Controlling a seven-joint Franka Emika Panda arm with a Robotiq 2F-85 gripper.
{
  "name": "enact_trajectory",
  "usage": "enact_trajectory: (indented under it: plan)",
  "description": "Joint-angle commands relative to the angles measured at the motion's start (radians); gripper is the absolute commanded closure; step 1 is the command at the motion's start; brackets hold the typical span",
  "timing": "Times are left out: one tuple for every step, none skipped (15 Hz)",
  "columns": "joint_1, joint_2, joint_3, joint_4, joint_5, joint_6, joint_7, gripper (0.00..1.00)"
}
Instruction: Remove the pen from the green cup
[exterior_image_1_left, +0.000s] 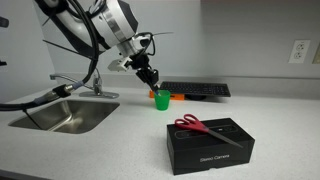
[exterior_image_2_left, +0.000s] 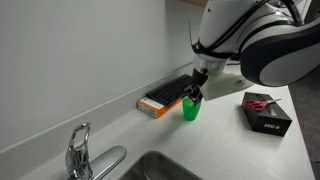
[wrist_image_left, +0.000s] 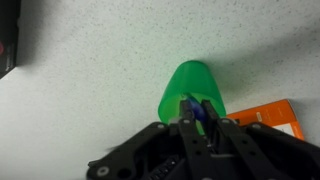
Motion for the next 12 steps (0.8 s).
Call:
enact_trajectory:
  plan:
    - [-0.004,-0.111,-0.030,-0.054,-0.006,0.028,-0.008,0.96]
    - [-0.010,-0.158,-0.033,-0.074,-0.002,0.036,-0.024,0.96]
    - [-0.015,-0.201,-0.035,-0.093,-0.001,0.048,-0.035,0.96]
    - [-0.020,-0.242,-0.034,-0.112,0.003,0.063,-0.053,0.96]
    - [-0.025,-0.290,-0.029,-0.139,0.003,0.090,-0.071,0.96]
    - [-0.028,-0.332,-0.020,-0.165,0.001,0.120,-0.082,0.96]
    - [-0.029,-0.362,-0.011,-0.186,0.015,0.152,-0.100,0.96]
    - [-0.025,-0.384,0.004,-0.206,0.028,0.184,-0.111,0.96]
    - [-0.020,-0.392,0.026,-0.223,0.039,0.208,-0.118,0.96]
    - [-0.024,-0.393,0.053,-0.236,0.035,0.228,-0.107,0.96]
    - [-0.027,-0.382,0.087,-0.248,0.025,0.248,-0.086,0.96]
    - [-0.032,-0.367,0.117,-0.258,0.015,0.272,-0.068,0.96]
